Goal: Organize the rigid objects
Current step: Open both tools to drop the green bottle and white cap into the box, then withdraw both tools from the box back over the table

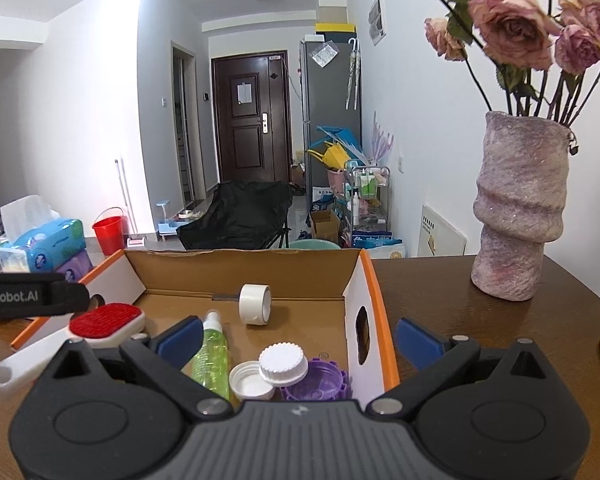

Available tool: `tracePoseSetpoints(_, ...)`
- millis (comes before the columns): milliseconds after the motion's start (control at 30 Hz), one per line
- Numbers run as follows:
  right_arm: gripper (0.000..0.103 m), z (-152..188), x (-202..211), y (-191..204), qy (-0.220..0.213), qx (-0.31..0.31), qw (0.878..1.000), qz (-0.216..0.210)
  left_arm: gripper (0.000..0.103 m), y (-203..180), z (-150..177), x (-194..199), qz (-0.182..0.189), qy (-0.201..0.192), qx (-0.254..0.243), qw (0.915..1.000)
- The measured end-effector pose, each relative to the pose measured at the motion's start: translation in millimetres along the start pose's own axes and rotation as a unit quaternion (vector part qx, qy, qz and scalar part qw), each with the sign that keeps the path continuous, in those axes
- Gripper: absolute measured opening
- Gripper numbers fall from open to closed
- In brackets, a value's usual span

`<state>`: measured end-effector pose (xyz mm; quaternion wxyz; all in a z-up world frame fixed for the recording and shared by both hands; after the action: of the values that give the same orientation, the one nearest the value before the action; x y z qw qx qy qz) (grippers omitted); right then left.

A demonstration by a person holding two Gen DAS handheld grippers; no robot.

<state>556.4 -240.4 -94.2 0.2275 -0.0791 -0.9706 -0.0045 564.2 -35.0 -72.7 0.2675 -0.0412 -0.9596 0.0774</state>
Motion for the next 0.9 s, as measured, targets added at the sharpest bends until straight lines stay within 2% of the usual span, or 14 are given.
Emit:
tracePoseSetpoints(533,0.103,28.3,58.2,-11.7,-0.014,-0.005,1.000,-0.001,0.103,19.7,24.6,65.2,-0.009,-0.022,-0.014,0.9996)
tracePoseSetpoints(900,0.103,62.2,92.6,-13.3,-0.008,-0.003,1.000,0.006,0.103,34.2,50.0,103.2,-0.016,-0.021,-0.028,0.9993)
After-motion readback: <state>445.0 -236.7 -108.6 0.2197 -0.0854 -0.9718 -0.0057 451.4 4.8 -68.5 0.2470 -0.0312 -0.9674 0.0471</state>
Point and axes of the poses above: each gripper's, at about its wrist camera, not at the fingertips, and x roughly against the way its jaws point, y to its left, z to its underside, the point moved 10 cm from there along -x, roughly the way its jaws point, and after that the axes turned 11 degrees about z, right-handed, at the moved point
